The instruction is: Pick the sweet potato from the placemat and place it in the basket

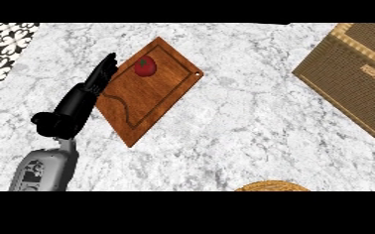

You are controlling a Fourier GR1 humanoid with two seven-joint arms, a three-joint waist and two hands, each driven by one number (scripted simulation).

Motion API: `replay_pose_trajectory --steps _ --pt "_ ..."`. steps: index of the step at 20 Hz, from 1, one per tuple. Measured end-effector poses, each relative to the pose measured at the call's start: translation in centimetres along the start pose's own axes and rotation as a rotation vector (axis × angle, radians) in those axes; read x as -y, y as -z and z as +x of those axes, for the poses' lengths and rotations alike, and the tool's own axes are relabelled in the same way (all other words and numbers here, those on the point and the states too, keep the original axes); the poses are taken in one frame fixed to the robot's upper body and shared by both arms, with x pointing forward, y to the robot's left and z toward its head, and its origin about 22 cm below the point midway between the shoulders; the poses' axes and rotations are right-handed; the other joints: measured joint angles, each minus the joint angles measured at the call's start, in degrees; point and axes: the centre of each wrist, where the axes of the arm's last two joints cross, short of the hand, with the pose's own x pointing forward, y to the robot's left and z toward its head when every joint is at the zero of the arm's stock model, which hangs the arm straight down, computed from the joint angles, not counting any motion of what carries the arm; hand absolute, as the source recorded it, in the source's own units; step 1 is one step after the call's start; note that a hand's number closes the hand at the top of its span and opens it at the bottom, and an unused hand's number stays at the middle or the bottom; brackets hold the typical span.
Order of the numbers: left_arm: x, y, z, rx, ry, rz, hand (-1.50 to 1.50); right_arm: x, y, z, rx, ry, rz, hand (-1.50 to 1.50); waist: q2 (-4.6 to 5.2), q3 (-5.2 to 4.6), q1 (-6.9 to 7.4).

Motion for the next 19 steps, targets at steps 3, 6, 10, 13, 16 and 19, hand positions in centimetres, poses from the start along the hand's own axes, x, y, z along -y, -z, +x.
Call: replay_pose_trajectory --steps 3,6,10,13,16,19 --pt "0.1 0.0 -0.1 0.004 0.002 0.01 0.0 -0.2 0.3 -0.3 0.005 0.003 -0.007 -1.5 -0.01 0.01 -0.19" --pt "0.2 -0.1 0.0 0.001 0.003 0.011 0.0 -0.3 1.1 0.0 0.024 -0.001 -0.009 -1.5 -0.06 0.0 -0.3" --pt "0.0 -0.3 -0.2 0.004 0.0 0.007 0.0 -0.3 2.1 0.4 0.047 0.027 -0.012 -1.5 0.0 0.0 -0.28" --pt "-0.2 -0.1 -0.1 0.003 -0.001 0.004 0.0 -0.1 2.7 0.8 0.04 0.093 -0.021 -1.5 0.04 0.0 -0.32" --pt "-0.5 -0.3 -0.4 0.002 -0.003 0.004 0.0 0.7 2.7 1.2 0.008 0.159 -0.042 -1.5 0.08 -0.01 -0.26" --pt "-0.6 -0.2 0.0 0.007 -0.003 0.001 0.0 2.1 2.3 1.8 -0.048 0.227 -0.065 -1.5 0.16 0.03 -0.07"
